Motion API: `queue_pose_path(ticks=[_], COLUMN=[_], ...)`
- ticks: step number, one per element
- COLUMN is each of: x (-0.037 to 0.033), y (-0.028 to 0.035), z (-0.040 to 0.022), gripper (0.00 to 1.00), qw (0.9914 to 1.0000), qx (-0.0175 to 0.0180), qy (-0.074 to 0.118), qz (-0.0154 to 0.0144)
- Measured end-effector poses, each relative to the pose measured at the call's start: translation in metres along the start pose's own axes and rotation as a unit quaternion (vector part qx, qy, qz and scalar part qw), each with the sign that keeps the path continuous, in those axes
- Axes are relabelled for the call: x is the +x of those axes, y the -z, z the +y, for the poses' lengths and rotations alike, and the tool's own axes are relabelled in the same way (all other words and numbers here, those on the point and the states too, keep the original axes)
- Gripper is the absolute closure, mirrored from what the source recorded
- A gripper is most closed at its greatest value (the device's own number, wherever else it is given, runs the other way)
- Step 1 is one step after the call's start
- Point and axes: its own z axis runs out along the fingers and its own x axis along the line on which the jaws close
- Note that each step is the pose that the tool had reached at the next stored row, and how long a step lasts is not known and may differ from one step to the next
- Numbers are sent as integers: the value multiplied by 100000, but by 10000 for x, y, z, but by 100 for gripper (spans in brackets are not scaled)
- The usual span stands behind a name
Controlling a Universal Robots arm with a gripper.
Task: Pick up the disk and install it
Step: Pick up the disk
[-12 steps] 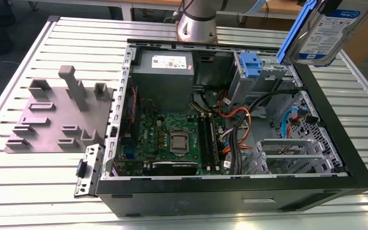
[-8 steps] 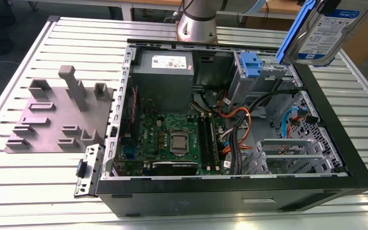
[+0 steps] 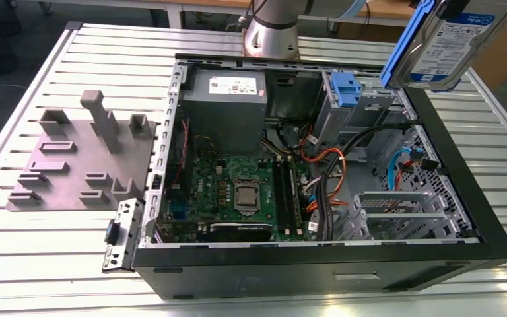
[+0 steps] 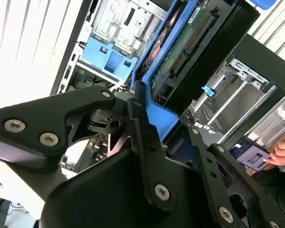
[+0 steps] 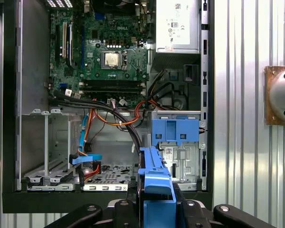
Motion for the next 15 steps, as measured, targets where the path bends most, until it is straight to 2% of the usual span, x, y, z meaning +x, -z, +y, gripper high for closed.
queue_pose_path(ticks=[2,3,5,6,15], x=[0,1,1,2,2], y=[0,-1,-1,-1,-2], z=[5,84,86,129,142], gripper=[64,64,64,64,64], qw=[100000,100000,100000,100000,100000], qx=[-2,-1,1,1,-1], qy=[1,4,6,5,3], qz=[0,-1,0,0,-2])
